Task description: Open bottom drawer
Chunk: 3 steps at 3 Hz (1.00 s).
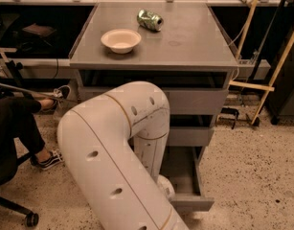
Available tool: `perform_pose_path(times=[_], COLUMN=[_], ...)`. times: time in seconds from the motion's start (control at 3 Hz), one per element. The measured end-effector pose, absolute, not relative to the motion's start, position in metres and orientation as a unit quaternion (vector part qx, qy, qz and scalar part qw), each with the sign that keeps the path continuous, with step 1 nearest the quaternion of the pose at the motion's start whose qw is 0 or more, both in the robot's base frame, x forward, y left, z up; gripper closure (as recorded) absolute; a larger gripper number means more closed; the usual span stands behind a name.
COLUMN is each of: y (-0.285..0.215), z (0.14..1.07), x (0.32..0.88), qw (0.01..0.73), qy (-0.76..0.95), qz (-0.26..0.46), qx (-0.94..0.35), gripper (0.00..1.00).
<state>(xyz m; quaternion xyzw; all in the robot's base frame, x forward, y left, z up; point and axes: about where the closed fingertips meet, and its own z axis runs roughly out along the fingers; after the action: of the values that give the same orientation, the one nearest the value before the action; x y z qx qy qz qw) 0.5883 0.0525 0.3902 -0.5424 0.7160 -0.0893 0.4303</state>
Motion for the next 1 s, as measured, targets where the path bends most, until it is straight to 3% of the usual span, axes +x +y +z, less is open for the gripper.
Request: perform_pose_path(times=[0.33, 1.0], y=[0.044, -0.104], z=[0.407, 0.564], x=[0.593, 0.649], qw=[0.433, 0.483], qy=[0.717, 0.757], qz=[-0.082, -0.081], qx=[-0.539, -0.432], gripper=[0.00, 0.00])
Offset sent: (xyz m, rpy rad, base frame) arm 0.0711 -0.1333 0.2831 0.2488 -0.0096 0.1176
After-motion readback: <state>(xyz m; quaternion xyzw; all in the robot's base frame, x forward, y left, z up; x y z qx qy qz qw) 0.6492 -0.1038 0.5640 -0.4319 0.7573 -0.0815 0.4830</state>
